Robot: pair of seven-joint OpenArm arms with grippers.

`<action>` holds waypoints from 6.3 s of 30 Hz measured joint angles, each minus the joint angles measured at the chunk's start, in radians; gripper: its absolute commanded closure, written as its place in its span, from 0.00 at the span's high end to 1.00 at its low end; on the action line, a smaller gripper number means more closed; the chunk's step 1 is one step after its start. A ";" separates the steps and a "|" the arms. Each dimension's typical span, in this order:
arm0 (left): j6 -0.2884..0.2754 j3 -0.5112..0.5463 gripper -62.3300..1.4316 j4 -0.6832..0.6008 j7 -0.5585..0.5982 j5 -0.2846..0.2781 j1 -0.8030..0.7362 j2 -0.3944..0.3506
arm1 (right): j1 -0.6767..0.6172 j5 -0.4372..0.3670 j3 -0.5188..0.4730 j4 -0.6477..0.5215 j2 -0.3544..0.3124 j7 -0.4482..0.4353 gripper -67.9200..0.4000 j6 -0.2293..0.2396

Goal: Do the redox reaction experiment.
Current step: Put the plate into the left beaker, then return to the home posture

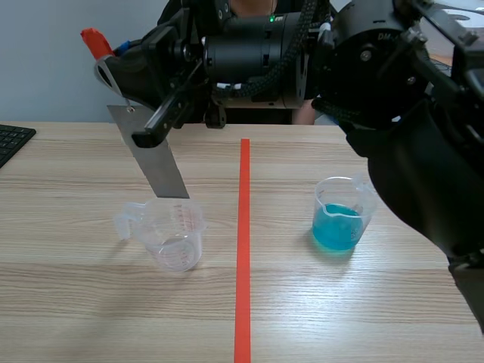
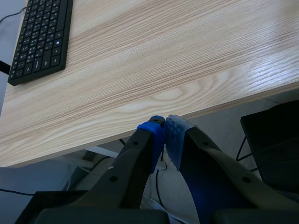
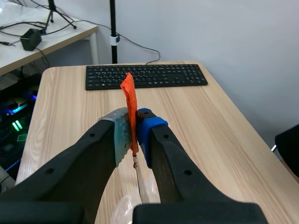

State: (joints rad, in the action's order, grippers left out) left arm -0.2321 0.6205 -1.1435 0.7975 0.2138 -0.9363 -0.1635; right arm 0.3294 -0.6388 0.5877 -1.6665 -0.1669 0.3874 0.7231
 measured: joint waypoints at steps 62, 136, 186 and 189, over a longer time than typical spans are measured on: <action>0.000 0.000 0.09 0.000 0.000 0.000 0.000 0.000 | -0.005 0.542 0.160 0.454 0.076 -0.536 1.00 0.017; -0.003 -0.196 1.00 -0.436 0.084 0.014 -0.378 0.066 | -1.291 0.017 -0.837 -0.448 -0.637 -0.502 1.00 -0.315; 0.005 -0.301 1.00 -0.601 -0.135 -0.196 -0.376 -0.121 | -1.291 0.017 -0.875 -0.448 -0.637 -0.492 1.00 -0.312; 0.012 -0.301 1.00 -0.601 -0.135 -0.196 -0.377 -0.108 | -1.291 0.017 -0.875 -0.448 -0.637 -0.491 1.00 -0.312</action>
State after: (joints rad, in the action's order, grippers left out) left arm -0.2203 0.3191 -1.7447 0.6621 0.0177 -1.3128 -0.2714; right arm -0.9619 -0.6216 -0.2871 -2.1143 -0.8036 -0.1040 0.4110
